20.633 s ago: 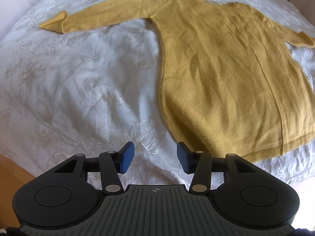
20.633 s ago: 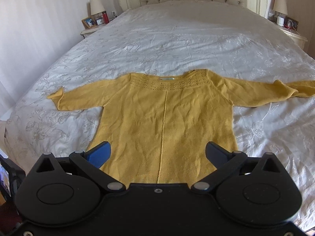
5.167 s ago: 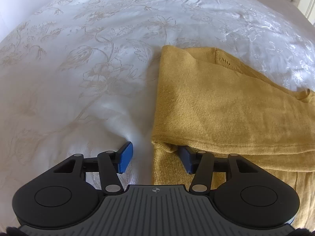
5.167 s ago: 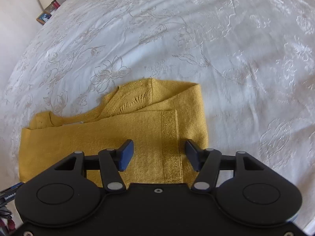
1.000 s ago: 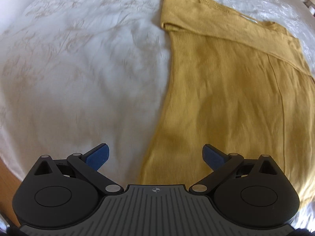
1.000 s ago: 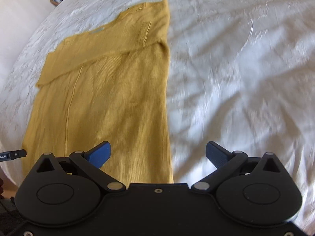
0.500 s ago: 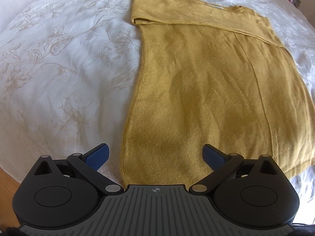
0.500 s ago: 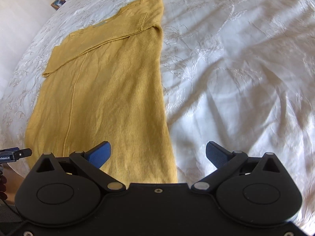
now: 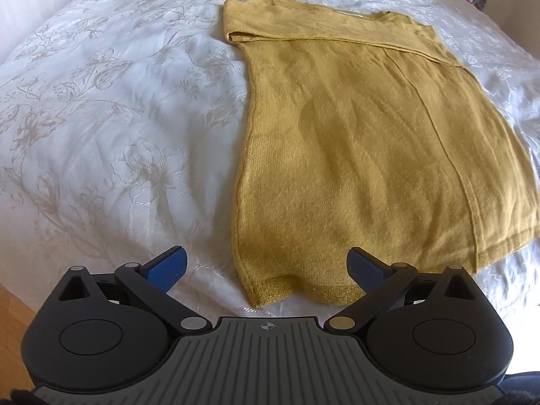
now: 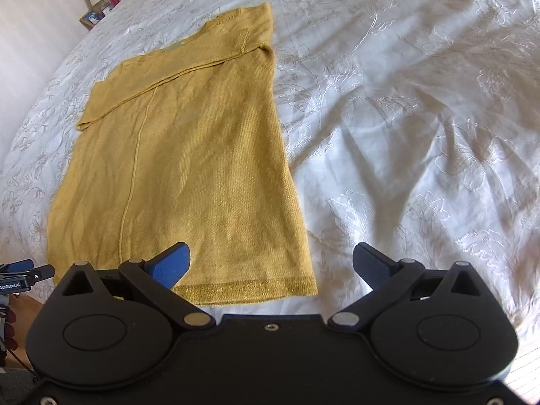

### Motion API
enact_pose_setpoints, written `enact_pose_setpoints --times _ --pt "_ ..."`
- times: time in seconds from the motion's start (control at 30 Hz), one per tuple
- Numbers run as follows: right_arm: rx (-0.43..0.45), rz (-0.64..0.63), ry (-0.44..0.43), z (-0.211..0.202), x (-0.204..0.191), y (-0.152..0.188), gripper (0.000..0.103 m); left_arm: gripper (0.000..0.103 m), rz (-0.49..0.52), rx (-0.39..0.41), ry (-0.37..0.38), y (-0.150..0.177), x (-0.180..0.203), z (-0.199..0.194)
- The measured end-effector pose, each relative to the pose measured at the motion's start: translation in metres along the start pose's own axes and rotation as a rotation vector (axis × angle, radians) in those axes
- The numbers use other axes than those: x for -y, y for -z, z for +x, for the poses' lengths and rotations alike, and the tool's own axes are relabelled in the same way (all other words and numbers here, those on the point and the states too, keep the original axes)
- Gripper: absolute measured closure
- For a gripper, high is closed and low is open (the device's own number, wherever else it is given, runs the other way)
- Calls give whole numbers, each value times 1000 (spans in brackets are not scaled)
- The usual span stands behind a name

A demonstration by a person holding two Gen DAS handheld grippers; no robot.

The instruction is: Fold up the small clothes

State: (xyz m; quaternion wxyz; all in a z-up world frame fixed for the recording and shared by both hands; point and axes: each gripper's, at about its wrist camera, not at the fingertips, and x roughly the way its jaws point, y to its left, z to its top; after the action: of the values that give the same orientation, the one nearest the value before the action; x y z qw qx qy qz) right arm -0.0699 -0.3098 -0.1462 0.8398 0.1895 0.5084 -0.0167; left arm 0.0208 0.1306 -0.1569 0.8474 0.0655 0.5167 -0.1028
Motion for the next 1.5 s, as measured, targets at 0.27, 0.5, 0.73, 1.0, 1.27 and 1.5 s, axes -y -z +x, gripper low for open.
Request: enact_pose_setpoints --times 0.27,0.5,0.73,1.0,1.27,1.5 --pt "7 -34 3 -6 -14 17 1 0 -36 10 22 -1 -8 15" --pt "-3 -66 13 4 -16 23 1 0 -33 -67 79 0 -8 40" --pt "-33 -52 9 30 -12 13 1 0 -50 -103 80 0 -4 56" --pt "-87 57 -58 61 5 -2 1 0 -89 -114 62 -4 -2 66" --pt "-126 116 -117 72 22 -3 0 0 -98 -105 60 0 -2 64" --pt "-174 9 -153 62 27 -4 19 27 -65 -102 82 -3 5 51"
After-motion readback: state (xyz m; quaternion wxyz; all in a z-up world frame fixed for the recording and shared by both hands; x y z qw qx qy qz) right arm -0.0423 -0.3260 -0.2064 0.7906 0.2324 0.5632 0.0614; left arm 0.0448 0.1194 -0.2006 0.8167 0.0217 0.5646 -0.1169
